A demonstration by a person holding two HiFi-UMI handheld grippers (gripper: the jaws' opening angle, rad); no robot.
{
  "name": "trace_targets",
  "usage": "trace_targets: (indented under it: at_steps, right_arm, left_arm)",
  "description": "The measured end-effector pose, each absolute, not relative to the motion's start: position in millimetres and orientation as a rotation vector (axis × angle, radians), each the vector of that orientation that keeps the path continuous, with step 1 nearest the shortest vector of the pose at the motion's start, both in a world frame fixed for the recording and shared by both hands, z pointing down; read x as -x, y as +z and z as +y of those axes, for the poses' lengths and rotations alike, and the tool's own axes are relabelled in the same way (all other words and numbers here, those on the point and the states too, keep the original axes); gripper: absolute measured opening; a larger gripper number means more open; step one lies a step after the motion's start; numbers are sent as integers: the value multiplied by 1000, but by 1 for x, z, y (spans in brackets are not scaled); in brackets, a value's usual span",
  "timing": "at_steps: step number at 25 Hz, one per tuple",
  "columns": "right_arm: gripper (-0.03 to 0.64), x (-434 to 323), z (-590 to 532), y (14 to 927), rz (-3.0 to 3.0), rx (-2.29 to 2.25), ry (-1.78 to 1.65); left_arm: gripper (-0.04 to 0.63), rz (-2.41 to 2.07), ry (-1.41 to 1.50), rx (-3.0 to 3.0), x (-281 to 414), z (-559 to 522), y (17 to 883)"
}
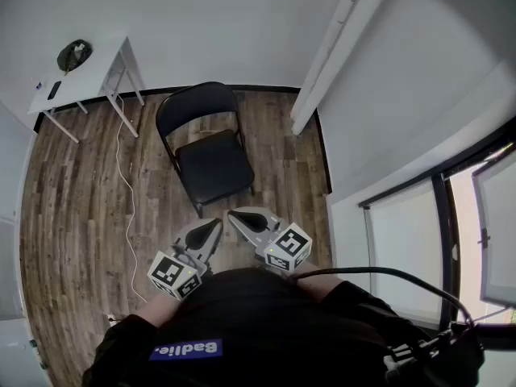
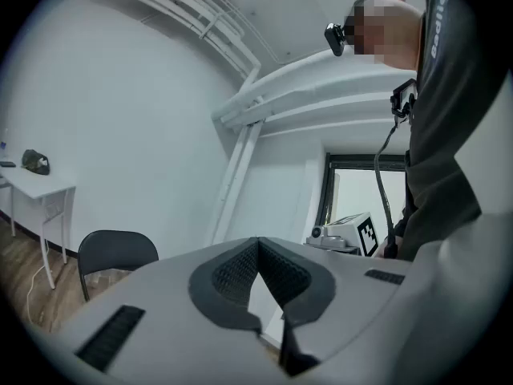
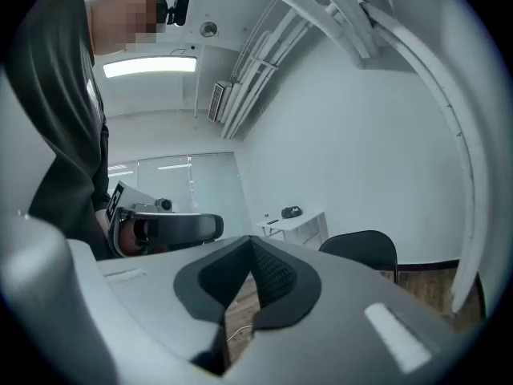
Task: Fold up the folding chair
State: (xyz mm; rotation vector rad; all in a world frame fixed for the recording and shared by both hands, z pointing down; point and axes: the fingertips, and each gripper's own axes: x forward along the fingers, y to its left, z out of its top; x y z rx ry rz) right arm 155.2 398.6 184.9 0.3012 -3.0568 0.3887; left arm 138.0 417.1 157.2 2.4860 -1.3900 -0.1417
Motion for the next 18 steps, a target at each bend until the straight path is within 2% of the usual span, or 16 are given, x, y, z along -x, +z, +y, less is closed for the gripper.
trace_targets:
  at_steps: [18]
  right_arm:
    - [2,-176,388,183,-3089,-262,425]
  left_arm:
    - [5,-1440,-97,-2472,-163,406,151]
